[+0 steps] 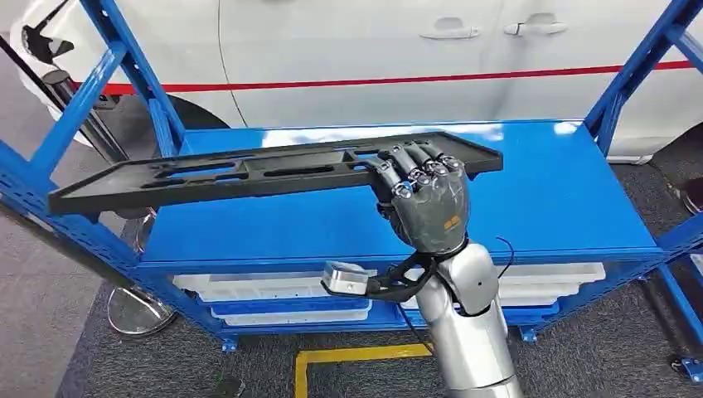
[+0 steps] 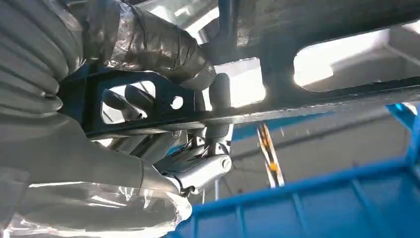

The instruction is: Take the parts from the cabinet and place them on the table.

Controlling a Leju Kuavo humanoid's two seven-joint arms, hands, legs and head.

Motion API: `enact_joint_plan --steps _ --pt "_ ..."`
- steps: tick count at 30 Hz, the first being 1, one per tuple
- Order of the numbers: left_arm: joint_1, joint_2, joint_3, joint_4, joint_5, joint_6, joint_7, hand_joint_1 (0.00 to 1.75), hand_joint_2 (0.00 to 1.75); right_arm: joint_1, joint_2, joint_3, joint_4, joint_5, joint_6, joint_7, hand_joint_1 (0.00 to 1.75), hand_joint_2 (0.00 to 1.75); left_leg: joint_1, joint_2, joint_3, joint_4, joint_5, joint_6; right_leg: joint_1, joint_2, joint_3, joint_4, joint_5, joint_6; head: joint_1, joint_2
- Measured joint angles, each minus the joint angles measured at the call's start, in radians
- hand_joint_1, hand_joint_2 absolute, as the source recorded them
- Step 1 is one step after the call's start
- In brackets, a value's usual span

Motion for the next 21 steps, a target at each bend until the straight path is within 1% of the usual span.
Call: enact_joint_plan --steps 1,2,3,4,5,6,7,9,10,11,14,15,16,17,18,19,20,21 --pt "-0.001 0.001 -0.001 0.000 0.003 0.001 0.000 0.00 1.75 0.001 0.007 0.000 -0.009 -0.013 0.000 -0.013 1.75 1.75 0.001 0.000 -0.007 0.026 -0.021 -0.005 -0.001 -0.001 0.003 -0.003 0.000 -0.004 0.000 0.000" --pt "-0.003 0.001 -0.002 0.000 0.004 0.003 -0.002 0.00 1.75 0.001 0.012 0.000 -0.016 -0.031 0.000 -0.026 1.75 1.75 0.002 0.000 -0.032 0.082 -0.056 -0.009 -0.001 -0.002 0.004 -0.004 0.000 -0.007 0.000 0.000" --pt "-0.004 0.003 -0.002 0.000 0.003 0.006 -0.003 0.00 1.75 0.003 0.016 -0.001 -0.023 -0.052 0.000 -0.037 1.75 1.75 0.005 0.000 -0.067 0.159 -0.095 -0.014 -0.001 -0.003 0.004 -0.004 0.000 -0.008 0.000 0.000" --pt "-0.003 0.004 -0.004 0.000 -0.002 0.017 -0.005 0.00 1.75 0.008 0.018 -0.002 -0.028 -0.075 0.000 -0.046 1.75 1.75 0.006 0.000 -0.102 0.235 -0.126 -0.018 0.000 -0.004 0.004 -0.004 -0.001 -0.008 0.000 0.000" --pt "-0.002 0.004 -0.008 0.000 -0.008 0.031 -0.005 0.00 1.75 0.013 0.019 -0.002 -0.029 -0.090 0.000 -0.054 1.75 1.75 0.006 0.000 -0.126 0.283 -0.135 -0.020 0.000 -0.004 0.003 -0.003 -0.001 -0.009 0.000 0.000" --pt "-0.001 0.005 -0.013 0.000 -0.017 0.046 -0.006 0.00 1.75 0.020 0.020 -0.002 -0.029 -0.098 0.000 -0.059 1.75 1.75 0.008 0.000 -0.123 0.275 -0.113 -0.021 0.000 -0.003 0.004 -0.001 -0.001 -0.009 0.000 0.000" --pt "-0.002 0.006 -0.016 0.000 -0.019 0.051 -0.006 0.00 1.75 0.023 0.020 -0.002 -0.029 -0.099 0.000 -0.062 1.75 1.75 0.008 0.000 -0.104 0.235 -0.084 -0.021 0.000 -0.003 0.004 0.000 -0.002 -0.009 0.000 0.000" --pt "-0.005 0.009 -0.022 -0.001 -0.020 0.057 -0.007 0.00 1.75 0.026 0.021 -0.002 -0.035 -0.100 0.000 -0.065 1.75 1.75 0.011 0.001 -0.019 0.062 0.005 -0.018 -0.002 -0.001 0.006 0.005 -0.005 -0.004 0.000 0.000" --pt "-0.007 0.010 -0.025 -0.001 -0.022 0.057 -0.008 0.00 1.75 0.026 0.024 -0.002 -0.037 -0.100 0.001 -0.066 1.75 1.75 0.011 0.002 0.008 0.003 0.001 -0.015 -0.001 -0.001 0.006 0.005 -0.006 -0.001 0.000 0.000" --pt "-0.009 0.010 -0.028 -0.001 -0.022 0.057 -0.009 0.00 1.75 0.025 0.025 -0.003 -0.039 -0.101 0.001 -0.066 1.75 1.75 0.002 -0.001 0.014 -0.009 0.002 -0.009 0.004 0.000 0.002 0.008 -0.005 0.006 0.000 0.000" --pt "-0.005 0.011 -0.031 -0.001 -0.008 0.047 -0.012 0.00 1.75 0.026 0.025 -0.003 -0.041 -0.109 0.001 -0.068 1.75 1.75 0.000 -0.002 0.009 -0.008 0.007 0.007 0.003 0.000 0.006 -0.004 0.004 0.022 0.000 0.000" --pt "-0.005 0.011 -0.031 -0.001 -0.003 0.045 -0.012 0.00 1.75 0.027 0.025 -0.003 -0.043 -0.112 0.001 -0.068 1.75 1.75 0.008 -0.002 0.015 -0.021 0.016 0.018 0.007 -0.001 0.004 -0.001 -0.001 0.029 0.001 0.000" --pt "-0.005 0.011 -0.031 -0.001 0.004 0.043 -0.012 0.00 1.75 0.028 0.025 -0.003 -0.044 -0.116 0.000 -0.068 1.75 1.75 0.008 -0.001 0.016 -0.024 0.019 0.022 0.002 -0.001 -0.001 0.015 -0.015 0.032 0.000 0.000" --pt "-0.005 0.011 -0.031 -0.001 0.006 0.041 -0.012 0.00 1.75 0.028 0.025 -0.003 -0.046 -0.118 0.000 -0.068 1.75 1.75 0.008 0.000 0.015 -0.025 0.020 0.028 0.003 -0.001 -0.022 0.060 -0.048 0.034 0.001 0.000" --pt "-0.004 0.011 -0.031 -0.001 0.006 0.041 -0.011 0.00 1.75 0.028 0.025 -0.003 -0.048 -0.120 0.000 -0.069 1.75 1.75 0.006 0.000 0.014 -0.025 0.020 0.034 0.003 -0.001 -0.054 0.129 -0.086 0.035 0.000 0.000" --pt "-0.002 0.011 -0.031 -0.001 0.007 0.040 -0.009 0.00 1.75 0.031 0.024 -0.003 -0.048 -0.123 0.000 -0.069 1.75 1.75 0.003 0.001 0.014 -0.025 0.020 0.034 0.003 -0.001 -0.090 0.205 -0.119 0.036 0.000 0.000" --pt "0.001 0.011 -0.031 -0.001 0.010 0.041 -0.007 0.00 1.75 0.034 0.024 -0.003 -0.049 -0.126 0.000 -0.070 1.75 1.75 0.001 0.001 0.013 -0.024 0.019 0.035 0.003 -0.001 -0.119 0.265 -0.138 0.036 0.001 0.000" --pt "0.006 0.011 -0.031 -0.001 0.015 0.043 -0.002 0.00 1.75 0.038 0.023 -0.003 -0.049 -0.130 0.001 -0.070 1.75 1.75 0.000 0.001 0.013 -0.024 0.019 0.035 0.003 -0.001 -0.128 0.285 -0.133 0.035 0.000 0.000"
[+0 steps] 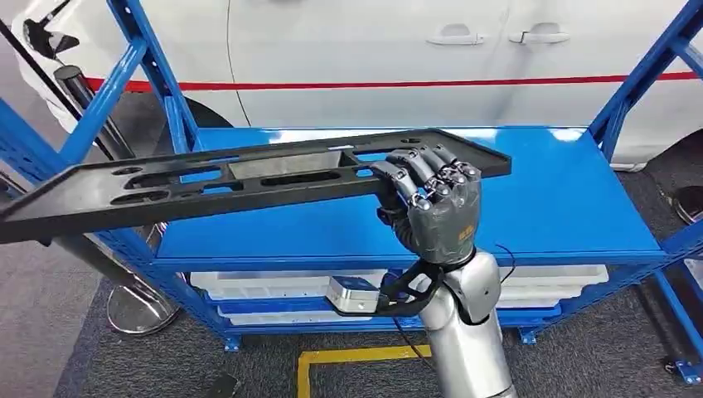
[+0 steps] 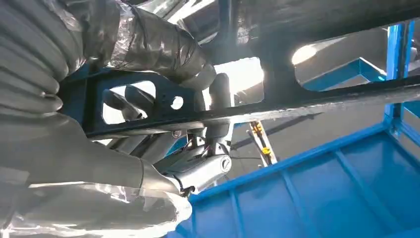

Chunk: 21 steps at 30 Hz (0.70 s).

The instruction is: Take the parts from the cabinet and place them on the table.

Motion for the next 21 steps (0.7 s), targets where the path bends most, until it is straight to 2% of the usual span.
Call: enact_joint_plan --steps 1,2,3,4,5,8,9,10,11,13,14,15,16,17,18,19,20,21 --pt "0.004 0.000 0.000 0.000 0.002 0.005 0.001 0.00 1.75 0.002 -0.001 0.000 -0.001 -0.005 0.000 0.000 1.75 1.75 -0.001 -0.001 0.001 0.000 0.000 0.000 0.000 0.000 0.013 -0.026 0.026 -0.003 0.000 0.000" --pt "0.007 -0.001 0.000 0.000 0.005 0.007 0.002 0.00 1.75 0.004 -0.001 0.001 -0.004 -0.012 0.000 -0.002 1.75 1.75 -0.002 -0.002 0.001 0.001 -0.001 0.001 0.000 0.000 0.044 -0.087 0.065 -0.007 0.000 0.000" --pt "0.009 -0.002 0.000 0.000 0.009 0.010 0.002 0.00 1.75 0.004 -0.001 0.003 -0.010 -0.024 0.000 -0.008 1.75 1.75 -0.004 -0.003 0.002 0.003 -0.002 0.000 0.002 0.000 0.091 -0.177 0.109 -0.014 0.000 0.000" --pt "0.010 -0.004 0.001 0.000 0.011 0.013 0.003 0.00 1.75 0.004 -0.001 0.007 -0.017 -0.039 0.000 -0.019 1.75 1.75 -0.004 -0.004 0.002 0.005 -0.003 -0.003 0.003 0.000 0.133 -0.261 0.135 -0.022 0.000 0.000" --pt "0.010 -0.007 0.002 0.000 0.015 0.013 0.005 0.00 1.75 0.004 0.000 0.014 -0.024 -0.061 0.000 -0.034 1.75 1.75 -0.012 -0.004 -0.004 0.009 -0.006 -0.008 0.011 -0.002 0.142 -0.285 0.122 -0.024 0.000 0.000" --pt "0.012 -0.006 0.003 0.000 0.023 0.017 0.014 0.00 1.75 0.010 0.000 0.031 -0.035 -0.114 0.000 -0.062 1.75 1.75 -0.005 -0.003 -0.001 0.003 -0.004 -0.022 0.012 0.002 0.140 -0.286 0.124 -0.029 0.000 0.000" --pt "0.012 -0.006 0.003 0.000 0.023 0.019 0.019 0.00 1.75 0.012 0.000 0.040 -0.035 -0.130 0.000 -0.066 1.75 1.75 -0.010 -0.003 0.001 0.003 -0.006 -0.029 0.005 0.001 0.146 -0.297 0.130 -0.036 0.000 0.000" --pt "0.013 -0.006 0.003 0.000 0.023 0.022 0.020 0.00 1.75 0.012 0.000 0.049 -0.035 -0.137 0.000 -0.067 1.75 1.75 -0.005 -0.003 -0.002 0.016 -0.017 -0.034 0.002 -0.001 0.150 -0.303 0.133 -0.041 0.000 0.000" --pt "0.013 -0.006 0.003 0.000 0.023 0.026 0.023 0.00 1.75 0.012 0.000 0.059 -0.035 -0.148 0.000 -0.067 1.75 1.75 -0.004 -0.001 -0.019 0.055 -0.049 -0.039 0.001 -0.003 0.151 -0.303 0.135 -0.047 -0.001 0.000" --pt "0.015 -0.006 0.004 0.000 0.023 0.031 0.033 0.00 1.75 0.017 0.000 0.074 -0.035 -0.174 0.000 -0.067 1.75 1.75 0.003 -0.002 -0.083 0.201 -0.131 -0.049 0.002 -0.008 0.148 -0.302 0.137 -0.049 0.000 0.000" --pt "0.017 -0.006 0.004 0.000 0.022 0.033 0.039 0.00 1.75 0.019 0.000 0.083 -0.034 -0.183 0.007 -0.062 1.75 1.75 0.005 -0.001 -0.110 0.263 -0.155 -0.054 0.003 -0.008 0.146 -0.300 0.137 -0.049 -0.001 0.000" --pt "0.020 -0.006 0.004 0.000 0.021 0.035 0.045 0.00 1.75 0.020 0.000 0.092 -0.034 -0.190 0.020 -0.054 1.75 1.75 0.006 -0.001 -0.121 0.292 -0.158 -0.056 0.003 -0.008 0.143 -0.298 0.137 -0.049 0.000 0.000" --pt "0.020 -0.005 0.004 0.000 0.020 0.038 0.054 0.00 1.75 0.021 -0.001 0.104 -0.033 -0.202 0.019 -0.056 1.75 1.75 0.007 -0.001 -0.106 0.269 -0.135 -0.058 0.002 -0.008 0.141 -0.295 0.137 -0.049 -0.001 0.000" --pt "0.020 -0.004 0.004 0.000 0.019 0.040 0.056 0.00 1.75 0.023 -0.002 0.116 -0.032 -0.214 0.016 -0.063 1.75 1.75 0.008 -0.001 -0.072 0.208 -0.099 -0.058 0.001 -0.008 0.139 -0.292 0.137 -0.049 -0.001 0.000" --pt "0.019 -0.002 0.004 0.000 0.018 0.041 0.057 0.00 1.75 0.023 -0.002 0.129 -0.031 -0.227 0.013 -0.066 1.75 1.75 0.009 -0.001 -0.023 0.117 -0.056 -0.056 0.001 -0.007 0.138 -0.289 0.137 -0.049 -0.001 0.000" --pt "0.017 0.000 0.004 0.000 0.019 0.040 0.057 0.00 1.75 0.023 -0.002 0.140 -0.028 -0.240 0.011 -0.067 1.75 1.75 0.010 -0.001 0.023 0.034 -0.026 -0.053 0.001 -0.007 0.138 -0.286 0.137 -0.047 0.000 0.000" --pt "0.014 0.001 0.004 0.000 0.019 0.039 0.057 0.00 1.75 0.023 -0.002 0.152 -0.026 -0.251 0.010 -0.067 1.75 1.75 0.004 -0.002 0.035 0.009 -0.039 -0.047 0.006 -0.007 0.134 -0.285 0.139 -0.038 0.000 0.000" --pt "0.014 0.001 0.004 0.000 0.020 0.038 0.056 0.00 1.75 0.023 -0.005 0.162 -0.025 -0.256 0.009 -0.067 1.75 1.75 0.001 -0.004 0.031 0.006 -0.030 -0.041 0.005 -0.006 0.131 -0.285 0.143 -0.032 -0.001 0.000"
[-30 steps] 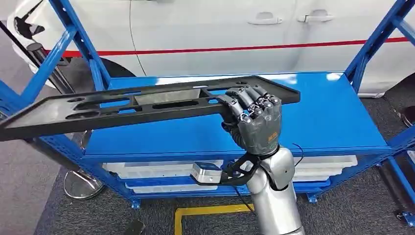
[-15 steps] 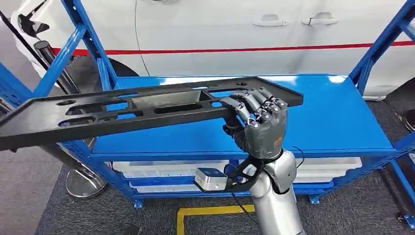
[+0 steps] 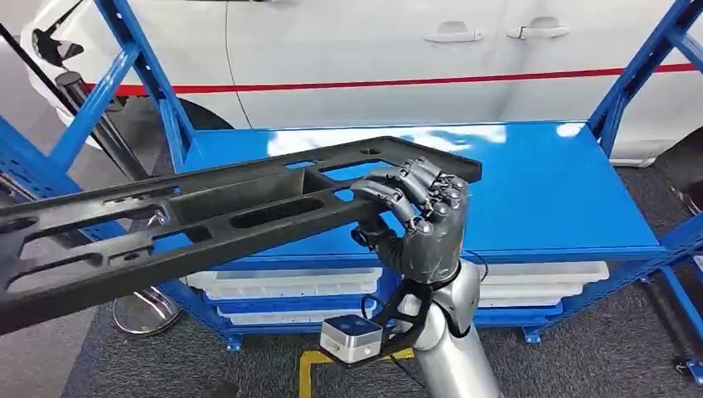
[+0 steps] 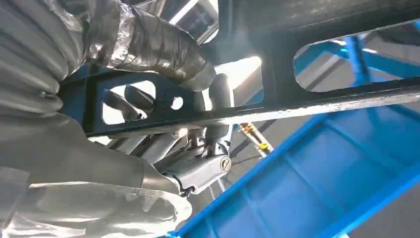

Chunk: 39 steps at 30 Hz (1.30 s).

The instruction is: Take the parts from the cabinet and place them on the table.

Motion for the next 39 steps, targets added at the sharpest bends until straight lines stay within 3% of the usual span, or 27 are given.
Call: enact_joint_plan --steps 3,4,5,6,8,9,11,13,14,17,18,19,20,21,23,24,25,26,28,29,30,33,34,35,36,38,39 --pt "0.003 0.000 0.000 0.000 0.000 0.000 0.000 0.00 1.75 0.004 -0.002 0.016 0.006 -0.002 -0.002 0.000 1.75 1.75 -0.002 0.001 -0.008 -0.003 0.014 0.018 -0.001 0.001 -0.001 -0.008 0.015 0.022 0.000 0.000" --pt "0.002 -0.001 0.000 0.000 0.000 0.000 0.000 0.00 1.75 0.004 -0.004 0.019 0.007 -0.003 -0.002 0.000 1.75 1.75 0.008 0.006 -0.009 -0.013 0.027 0.029 -0.002 0.002 -0.006 0.003 0.000 0.025 0.001 0.000" --pt "-0.001 -0.001 0.000 0.000 0.000 0.000 0.000 0.00 1.75 0.004 -0.005 0.021 0.008 -0.003 -0.002 0.000 1.75 1.75 0.005 0.007 -0.015 -0.016 0.034 0.035 -0.004 0.004 -0.017 0.027 -0.037 0.028 0.001 0.000" --pt "-0.003 -0.001 0.000 0.000 0.000 0.000 0.000 0.00 1.75 0.005 -0.005 0.021 0.008 -0.005 -0.003 0.000 1.75 1.75 0.005 0.008 -0.025 -0.015 0.040 0.043 -0.005 0.004 -0.039 0.088 -0.093 0.030 0.001 0.000" --pt "-0.003 -0.001 0.000 0.000 -0.001 0.000 0.000 0.00 1.75 0.010 -0.008 0.024 0.013 -0.007 -0.003 0.000 1.75 1.75 0.001 0.009 -0.047 -0.011 0.053 0.047 -0.005 0.004 -0.091 0.246 -0.183 0.036 0.001 0.000" --pt "-0.002 -0.001 0.000 0.000 -0.001 0.000 0.000 0.00 1.75 0.015 -0.010 0.024 0.015 -0.008 -0.003 0.000 1.75 1.75 0.000 0.009 -0.058 -0.009 0.060 0.046 -0.005 0.004 -0.097 0.286 -0.194 0.037 0.001 0.000" --pt "-0.002 -0.001 0.000 0.000 -0.001 0.000 0.000 0.00 1.75 0.019 -0.010 0.024 0.018 -0.009 -0.003 0.000 1.75 1.75 -0.001 0.009 -0.079 -0.005 0.072 0.044 -0.005 0.004 -0.049 0.244 -0.154 0.035 0.001 0.000" --pt "-0.002 -0.001 0.000 0.000 -0.002 0.000 0.000 0.00 1.75 0.018 -0.010 0.028 0.018 -0.009 -0.003 0.000 1.75 1.75 -0.002 0.008 -0.094 -0.001 0.086 0.037 -0.004 0.004 0.075 0.069 -0.093 0.026 0.001 0.000" --pt "-0.002 -0.001 0.000 0.000 -0.002 0.000 0.000 0.00 1.75 0.018 -0.010 0.030 0.018 -0.009 -0.003 0.000 1.75 1.75 -0.004 0.007 -0.099 0.000 0.091 0.032 -0.002 0.005 0.122 -0.005 -0.110 0.020 0.000 0.000" --pt "-0.002 -0.001 0.000 0.000 -0.001 0.000 0.000 0.00 1.75 0.019 -0.010 0.033 0.018 -0.010 -0.004 0.000 1.75 1.75 -0.002 0.008 -0.102 -0.004 0.115 0.013 0.009 0.006 0.114 -0.018 -0.091 0.009 0.000 0.000" --pt "-0.002 -0.002 0.000 0.000 -0.001 0.000 0.000 0.00 1.75 0.019 -0.010 0.033 0.018 -0.010 -0.004 0.000 1.75 1.75 -0.002 0.006 -0.103 -0.009 0.124 0.006 0.011 0.006 0.109 -0.020 -0.083 0.001 0.002 0.000" --pt "0.000 -0.001 0.000 0.000 -0.001 0.000 0.000 0.00 1.75 0.019 -0.010 0.034 0.019 -0.010 -0.005 0.000 1.75 1.75 -0.001 0.005 -0.109 -0.007 0.119 0.001 0.000 0.000 0.101 -0.030 -0.066 -0.010 0.001 0.000" --pt "0.001 -0.001 0.000 0.000 -0.001 0.000 0.001 0.00 1.75 0.018 -0.010 0.036 0.020 -0.010 -0.005 0.000 1.75 1.75 0.001 0.005 -0.121 0.014 0.078 -0.003 -0.001 -0.001 0.090 -0.032 -0.054 -0.017 0.001 0.000" --pt "0.002 -0.001 0.000 0.000 -0.002 -0.005 0.002 0.00 1.75 0.018 -0.010 0.037 0.020 -0.010 -0.005 0.000 1.75 1.75 0.002 0.006 -0.140 0.065 0.013 -0.007 -0.001 -0.002 0.075 -0.032 -0.042 -0.025 -0.002 0.000" --pt "0.001 -0.001 0.000 0.000 -0.002 -0.016 0.002 0.00 1.75 0.019 -0.010 0.038 0.024 -0.005 -0.005 0.000 1.75 1.75 0.006 0.006 -0.173 0.210 -0.092 -0.013 0.001 -0.003 0.045 -0.030 -0.020 -0.026 -0.002 0.000" --pt "0.001 -0.002 0.000 0.000 -0.003 -0.020 0.003 0.00 1.75 0.019 -0.010 0.038 0.027 0.001 -0.005 0.000 1.75 1.75 0.006 0.006 -0.180 0.271 -0.109 -0.016 0.002 -0.004 0.028 -0.028 -0.008 -0.026 -0.002 0.000" --pt "0.002 -0.002 0.000 0.000 -0.004 -0.023 0.005 0.00 1.75 0.020 -0.010 0.038 0.031 0.007 -0.005 0.000 1.75 1.75 0.006 0.006 -0.171 0.294 -0.097 -0.017 0.002 -0.004 0.011 -0.025 0.002 -0.024 -0.002 0.000" --pt "0.002 -0.002 0.000 0.000 -0.006 -0.025 0.005 0.00 1.75 0.022 -0.010 0.038 0.034 0.010 -0.005 0.000 1.75 1.75 0.006 0.006 -0.142 0.277 -0.064 -0.017 0.002 -0.004 -0.007 -0.021 0.013 -0.022 -0.002 0.000" --pt "0.002 -0.003 0.000 0.000 -0.008 -0.029 0.006 0.00 1.75 0.023 -0.010 0.038 0.038 0.020 -0.005 0.000 1.75 1.75 0.006 0.006 -0.030 0.143 -0.008 -0.014 0.000 -0.004 -0.037 -0.012 0.030 -0.016 -0.002 0.000" --pt "-0.001 -0.003 0.000 0.000 -0.008 -0.031 0.005 0.00 1.75 0.022 -0.009 0.038 0.039 0.027 -0.005 0.000 1.75 1.75 0.006 0.006 0.040 0.052 -0.029 -0.011 0.000 -0.004 -0.043 -0.007 0.038 -0.011 -0.002 0.000" --pt "-0.003 -0.003 -0.001 0.000 -0.009 -0.032 0.005 0.00 1.75 0.022 -0.009 0.038 0.039 0.032 -0.005 0.000 1.75 1.75 -0.001 0.004 0.085 -0.022 -0.058 -0.006 0.005 -0.004 -0.049 -0.005 0.044 -0.004 -0.002 0.000" --pt "-0.004 -0.005 -0.001 0.000 -0.007 -0.035 0.002 0.00 1.75 0.021 -0.009 0.037 0.047 0.041 -0.006 0.002 1.75 1.75 -0.006 0.001 0.067 -0.021 -0.044 0.014 0.002 -0.007 -0.047 -0.015 0.074 0.013 -0.001 0.000" --pt "-0.002 -0.007 -0.001 0.000 -0.006 -0.036 0.003 0.00 1.75 0.021 -0.010 0.037 0.049 0.043 -0.006 0.002 1.75 1.75 0.000 0.003 0.062 -0.030 -0.029 0.024 0.006 -0.005 -0.052 -0.018 0.078 0.021 -0.001 0.000" --pt "-0.005 -0.008 -0.001 0.000 -0.005 -0.037 0.003 0.00 1.75 0.020 -0.010 0.037 0.050 0.044 -0.006 0.002 1.75 1.75 0.002 0.011 0.055 -0.032 -0.016 0.031 -0.001 -0.001 -0.063 0.001 0.043 0.023 -0.001 0.000" --pt "-0.008 -0.008 -0.002 0.000 -0.004 -0.041 0.002 0.00 1.75 0.020 -0.010 0.037 0.051 0.047 -0.006 0.002 1.75 1.75 0.002 0.011 0.039 -0.032 -0.004 0.043 -0.001 0.000 -0.081 0.046 -0.022 0.025 0.000 0.000" --pt "-0.010 -0.010 -0.003 0.000 -0.001 -0.044 0.000 0.00 1.75 0.020 -0.010 0.037 0.054 0.051 -0.006 0.002 1.75 1.75 -0.001 0.012 0.011 -0.030 0.019 0.048 -0.001 0.001 -0.114 0.182 -0.134 0.029 -0.001 0.000" --pt "-0.010 -0.010 -0.003 0.000 -0.001 -0.045 0.000 0.00 1.75 0.020 -0.010 0.037 0.056 0.054 -0.006 0.002 1.75 1.75 -0.002 0.013 -0.006 -0.029 0.030 0.047 -0.001 0.001 -0.125 0.247 -0.157 0.031 -0.001 0.000"
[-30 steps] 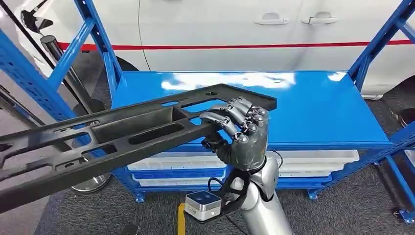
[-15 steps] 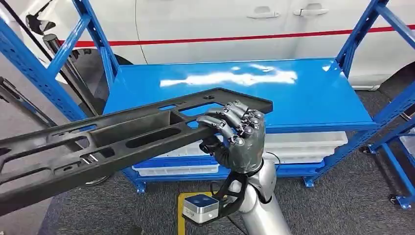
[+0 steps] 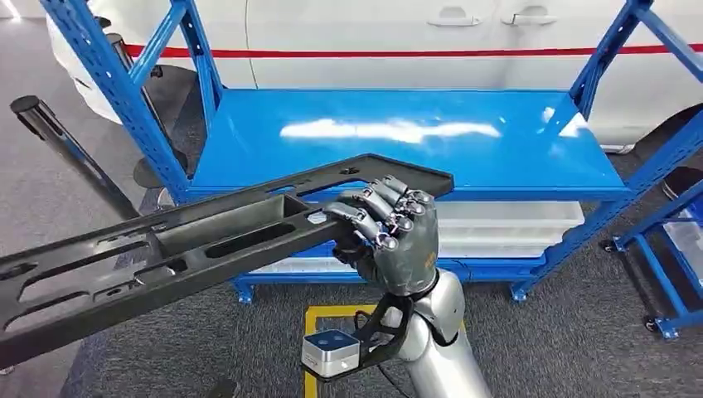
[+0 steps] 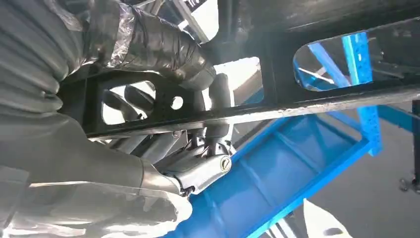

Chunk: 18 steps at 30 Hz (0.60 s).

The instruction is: Take the parts from the cabinet and place them on the table.

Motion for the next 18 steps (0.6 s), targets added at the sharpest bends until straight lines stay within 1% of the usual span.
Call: enact_joint_plan --steps 1,2,3,4,5,6,7,8,9,10,11,12,13,14,15,16,17,18 --pt "0.000 0.000 0.000 0.000 0.000 -0.001 0.000 0.00 1.75 0.000 0.000 0.000 0.002 0.002 0.000 0.001 1.75 1.75 -0.001 0.000 -0.016 0.003 0.010 -0.001 0.000 0.000 0.001 0.036 0.009 0.001 0.000 0.000" --pt "0.001 -0.001 0.000 0.000 0.000 -0.002 0.000 0.00 1.75 0.000 0.000 -0.001 0.003 0.005 0.000 0.002 1.75 1.75 -0.003 0.001 -0.035 0.008 0.021 -0.003 0.000 0.000 0.023 0.031 0.043 -0.001 0.000 0.000" --pt "0.001 -0.003 0.000 0.000 -0.001 -0.003 0.000 0.00 1.75 0.000 0.000 -0.001 0.004 0.008 0.000 0.005 1.75 1.75 -0.004 0.001 -0.051 0.013 0.029 -0.004 0.000 0.000 0.065 -0.013 0.079 -0.005 0.000 0.000" --pt "0.000 -0.004 0.000 0.000 -0.001 -0.003 0.000 0.00 1.75 -0.001 0.000 -0.001 0.005 0.008 0.000 0.008 1.75 1.75 -0.005 0.001 -0.065 0.018 0.036 -0.006 0.001 0.000 0.122 -0.084 0.102 -0.011 0.000 0.000" --pt "0.000 -0.006 -0.001 0.000 -0.001 -0.004 -0.001 0.00 1.75 -0.002 0.000 -0.001 0.005 0.009 0.000 0.011 1.75 1.75 -0.005 0.000 -0.074 0.025 0.042 -0.010 0.003 0.001 0.191 -0.171 0.100 -0.017 0.000 0.000" --pt "0.001 -0.010 -0.001 0.000 -0.002 -0.004 -0.001 0.00 1.75 -0.003 0.000 0.000 0.005 0.010 0.000 0.013 1.75 1.75 -0.010 -0.002 -0.083 0.027 0.047 -0.015 0.010 0.001 0.237 -0.245 0.065 -0.023 0.000 0.000" --pt "0.002 -0.011 -0.001 0.000 -0.002 -0.005 -0.002 0.00 1.75 -0.004 0.000 0.000 0.005 0.011 0.000 0.015 1.75 1.75 -0.008 -0.001 -0.085 0.027 0.057 -0.021 0.011 0.002 0.245 -0.269 0.061 -0.024 -0.001 0.000" --pt "0.000 -0.012 -0.001 0.000 -0.002 -0.006 -0.002 0.00 1.75 -0.005 0.000 0.000 0.005 0.014 0.000 0.017 1.75 1.75 -0.006 0.000 -0.086 0.023 0.068 -0.028 0.015 0.002 0.237 -0.273 0.068 -0.026 0.000 0.000" --pt "0.000 -0.015 -0.001 0.000 -0.002 -0.007 -0.003 0.00 1.75 -0.005 0.000 0.000 0.005 0.019 0.000 0.018 1.75 1.75 -0.003 0.000 -0.088 0.018 0.078 -0.034 0.017 0.003 0.231 -0.272 0.075 -0.032 -0.001 0.000" --pt "0.001 -0.015 -0.001 0.000 -0.002 -0.007 -0.003 0.00 1.75 -0.005 0.000 0.000 0.006 0.022 0.000 0.019 1.75 1.75 -0.009 -0.002 -0.092 0.015 0.088 -0.041 0.009 0.002 0.223 -0.281 0.089 -0.041 0.000 0.000" --pt "0.002 -0.015 -0.002 0.000 -0.002 -0.007 -0.003 0.00 1.75 -0.006 0.000 0.000 0.006 0.025 0.000 0.019 1.75 1.75 -0.002 -0.004 -0.098 0.027 0.064 -0.044 0.005 -0.005 0.216 -0.284 0.102 -0.047 0.000 0.000" --pt "0.002 -0.015 -0.002 0.000 -0.002 -0.008 -0.002 0.00 1.75 -0.006 0.000 0.002 0.007 0.026 0.000 0.020 1.75 1.75 -0.002 -0.005 -0.114 0.057 0.013 -0.049 0.004 -0.004 0.204 -0.284 0.113 -0.057 -0.002 0.000" --pt "0.003 -0.017 -0.002 0.000 -0.003 -0.010 -0.003 0.00 1.75 -0.007 0.000 0.003 0.007 0.027 0.000 0.022 1.75 1.75 0.001 -0.004 -0.131 0.115 -0.050 -0.053 0.004 -0.005 0.191 -0.284 0.123 -0.063 -0.002 0.000" --pt "0.002 -0.017 -0.002 0.000 -0.003 -0.010 -0.003 0.00 1.75 -0.006 0.000 0.003 0.007 0.029 0.000 0.024 1.75 1.75 0.004 -0.004 -0.151 0.198 -0.109 -0.058 0.005 -0.006 0.175 -0.283 0.135 -0.062 -0.002 0.000" --pt "0.002 -0.017 -0.002 0.000 -0.003 -0.010 -0.003 0.00 1.75 -0.006 0.000 0.003 0.008 0.031 0.000 0.026 1.75 1.75 0.005 -0.004 -0.166 0.273 -0.143 -0.062 0.005 -0.006 0.160 -0.282 0.147 -0.062 -0.003 0.000" --pt "0.002 -0.017 -0.002 0.000 -0.003 -0.010 -0.003 0.00 1.75 -0.006 0.000 0.003 0.009 0.033 0.000 0.027 1.75 1.75 0.006 -0.004 -0.168 0.320 -0.144 -0.064 0.005 -0.007 0.143 -0.280 0.159 -0.061 -0.002 0.000" --pt "0.002 -0.018 -0.002 0.000 -0.003 -0.010 -0.003 0.00 1.75 -0.006 0.000 0.003 0.009 0.035 0.000 0.027 1.75 1.75 0.007 -0.004 -0.153 0.324 -0.118 -0.065 0.005 -0.007 0.127 -0.279 0.169 -0.059 -0.003 0.000" --pt "0.002 -0.018 -0.002 0.000 -0.003 -0.010 -0.003 0.00 1.75 -0.006 0.000 0.003 0.009 0.036 0.000 0.027 1.75 1.75 0.007 -0.004 -0.119 0.292 -0.082 -0.065 0.005 -0.007 0.111 -0.276 0.179 -0.057 -0.002 0.000"
